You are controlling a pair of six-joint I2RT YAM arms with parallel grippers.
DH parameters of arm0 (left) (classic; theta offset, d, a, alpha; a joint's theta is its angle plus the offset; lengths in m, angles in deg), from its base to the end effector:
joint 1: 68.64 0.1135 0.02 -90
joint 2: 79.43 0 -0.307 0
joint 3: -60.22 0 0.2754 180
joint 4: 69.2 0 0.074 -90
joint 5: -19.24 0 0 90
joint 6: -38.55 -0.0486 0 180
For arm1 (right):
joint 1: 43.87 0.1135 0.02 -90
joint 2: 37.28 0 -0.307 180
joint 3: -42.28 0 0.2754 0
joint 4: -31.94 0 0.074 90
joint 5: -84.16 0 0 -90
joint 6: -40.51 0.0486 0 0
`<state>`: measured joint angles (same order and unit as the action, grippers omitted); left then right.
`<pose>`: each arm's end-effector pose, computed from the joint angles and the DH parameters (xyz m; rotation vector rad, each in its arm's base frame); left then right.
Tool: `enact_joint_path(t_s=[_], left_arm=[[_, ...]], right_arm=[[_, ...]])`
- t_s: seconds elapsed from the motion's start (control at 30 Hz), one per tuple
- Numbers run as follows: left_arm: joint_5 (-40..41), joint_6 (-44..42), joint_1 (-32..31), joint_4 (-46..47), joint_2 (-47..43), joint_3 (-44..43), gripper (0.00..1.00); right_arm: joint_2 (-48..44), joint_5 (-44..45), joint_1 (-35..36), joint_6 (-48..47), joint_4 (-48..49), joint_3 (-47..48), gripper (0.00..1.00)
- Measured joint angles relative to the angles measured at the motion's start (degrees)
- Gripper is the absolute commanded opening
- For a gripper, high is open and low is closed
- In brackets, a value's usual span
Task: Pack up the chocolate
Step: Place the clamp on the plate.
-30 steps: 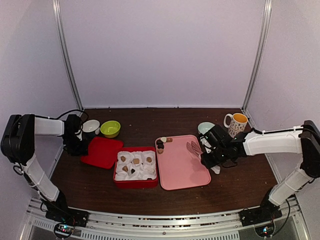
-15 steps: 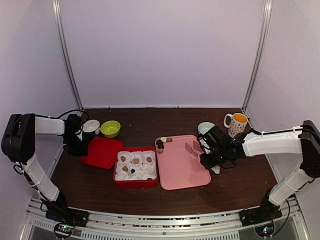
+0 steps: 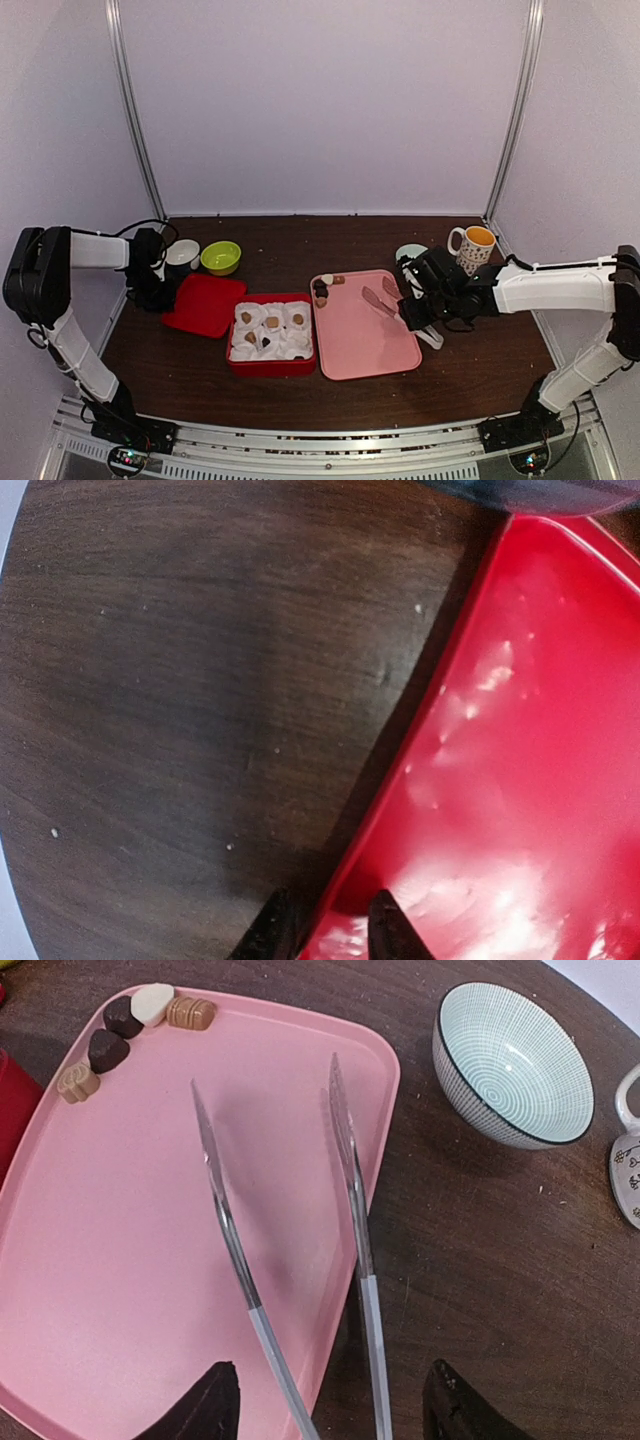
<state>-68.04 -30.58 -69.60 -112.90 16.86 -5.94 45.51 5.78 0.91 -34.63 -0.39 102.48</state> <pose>0.3259 -0.0032 0.1627 -0.5031 2.8109 -0.0102 0.2238 0.2083 0.2128 -0.5695 2.4437 0.1728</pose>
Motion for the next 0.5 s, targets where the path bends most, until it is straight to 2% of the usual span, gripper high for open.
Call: enact_joint_path(t_s=[0.2,0.5], left_arm=[[-0.09,0.00,0.00,-1.05,1.27,-1.53,0.27],[-0.37,-0.31,0.00,-4.28,2.99,-4.02,0.26]], right_arm=[[-3.23,0.28,0.00,-0.13,2.08,-0.92,0.67],[-11.28,0.48,0.00,-1.46,7.69,-7.48,0.66]])
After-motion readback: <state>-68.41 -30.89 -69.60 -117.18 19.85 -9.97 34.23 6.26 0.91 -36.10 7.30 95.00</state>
